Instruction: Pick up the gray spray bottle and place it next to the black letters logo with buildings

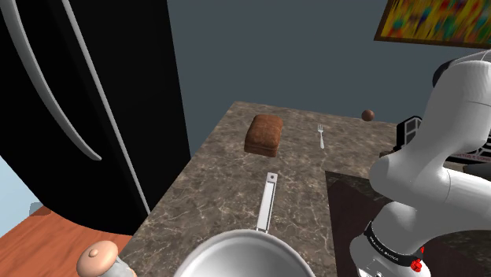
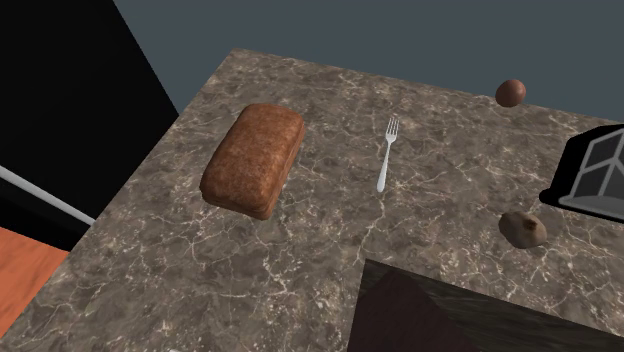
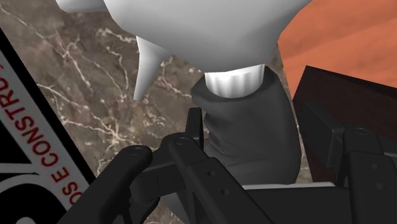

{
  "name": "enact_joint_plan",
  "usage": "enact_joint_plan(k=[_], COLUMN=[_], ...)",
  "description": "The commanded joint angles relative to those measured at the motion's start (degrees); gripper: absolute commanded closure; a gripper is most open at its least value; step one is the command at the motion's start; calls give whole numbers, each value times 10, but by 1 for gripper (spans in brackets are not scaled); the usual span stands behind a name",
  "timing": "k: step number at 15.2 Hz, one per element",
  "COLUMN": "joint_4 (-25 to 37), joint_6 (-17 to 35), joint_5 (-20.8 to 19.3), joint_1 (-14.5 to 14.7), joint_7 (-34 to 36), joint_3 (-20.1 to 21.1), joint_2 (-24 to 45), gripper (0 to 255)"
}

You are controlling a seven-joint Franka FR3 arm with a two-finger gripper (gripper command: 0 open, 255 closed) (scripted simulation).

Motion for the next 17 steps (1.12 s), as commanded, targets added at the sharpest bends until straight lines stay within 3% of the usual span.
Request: enact_joint_plan(k=[1, 17], joint_4=[-3, -21], joint_6=[10, 75], joint_5=[7, 51], joint_1=[-4, -29], joint_7=[-3, -25], joint_3=[6, 48], joint_2=[8, 61], gripper=[255, 255])
